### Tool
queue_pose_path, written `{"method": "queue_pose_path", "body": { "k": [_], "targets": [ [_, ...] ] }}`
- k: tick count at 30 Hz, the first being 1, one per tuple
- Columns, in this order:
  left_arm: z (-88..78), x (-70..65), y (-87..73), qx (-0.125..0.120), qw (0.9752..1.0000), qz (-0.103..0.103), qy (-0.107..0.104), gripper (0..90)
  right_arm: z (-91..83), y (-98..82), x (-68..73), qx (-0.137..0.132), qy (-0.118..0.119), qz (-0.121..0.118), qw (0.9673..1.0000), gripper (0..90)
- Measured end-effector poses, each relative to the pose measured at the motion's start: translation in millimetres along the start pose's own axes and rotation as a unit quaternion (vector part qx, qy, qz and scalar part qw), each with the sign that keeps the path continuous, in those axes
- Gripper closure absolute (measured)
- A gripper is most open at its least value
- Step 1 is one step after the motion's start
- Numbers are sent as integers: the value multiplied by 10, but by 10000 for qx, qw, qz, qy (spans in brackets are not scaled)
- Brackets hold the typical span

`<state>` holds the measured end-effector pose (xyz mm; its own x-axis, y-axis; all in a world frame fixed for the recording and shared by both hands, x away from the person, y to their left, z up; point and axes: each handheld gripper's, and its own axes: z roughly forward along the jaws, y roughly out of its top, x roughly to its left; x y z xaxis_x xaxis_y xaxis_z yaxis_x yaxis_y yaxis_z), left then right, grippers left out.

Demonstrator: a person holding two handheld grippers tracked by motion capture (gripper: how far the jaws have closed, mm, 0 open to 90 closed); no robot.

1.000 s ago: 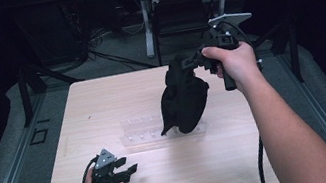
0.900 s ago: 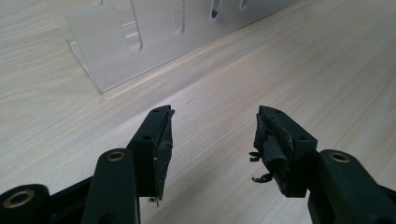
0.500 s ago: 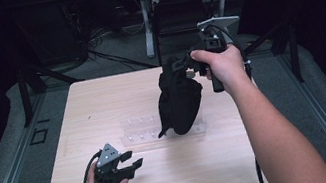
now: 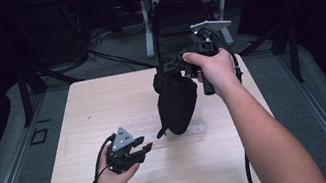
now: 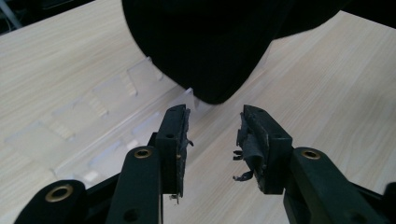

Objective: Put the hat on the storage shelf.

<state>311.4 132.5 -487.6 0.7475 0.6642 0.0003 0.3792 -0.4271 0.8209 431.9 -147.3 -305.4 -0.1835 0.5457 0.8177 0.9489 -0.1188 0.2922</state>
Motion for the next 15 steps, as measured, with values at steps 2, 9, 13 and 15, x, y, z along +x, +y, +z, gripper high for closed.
{"method": "queue_pose_path", "body": {
  "k": [2,9,13,15],
  "targets": [
    [15,-23,40,-11,10000,45,-11,618,5,0,-1,16,32,10,10000,850],
    [106,-114,217,-10,9998,198,38,669,64,4,29,26,70,-1,10000,849],
    [134,-134,251,-19,9997,237,63,747,88,-2,39,36,98,3,9999,847],
    [149,-145,264,23,9996,264,37,799,92,-3,43,40,101,9,9999,846]
  ]
}}
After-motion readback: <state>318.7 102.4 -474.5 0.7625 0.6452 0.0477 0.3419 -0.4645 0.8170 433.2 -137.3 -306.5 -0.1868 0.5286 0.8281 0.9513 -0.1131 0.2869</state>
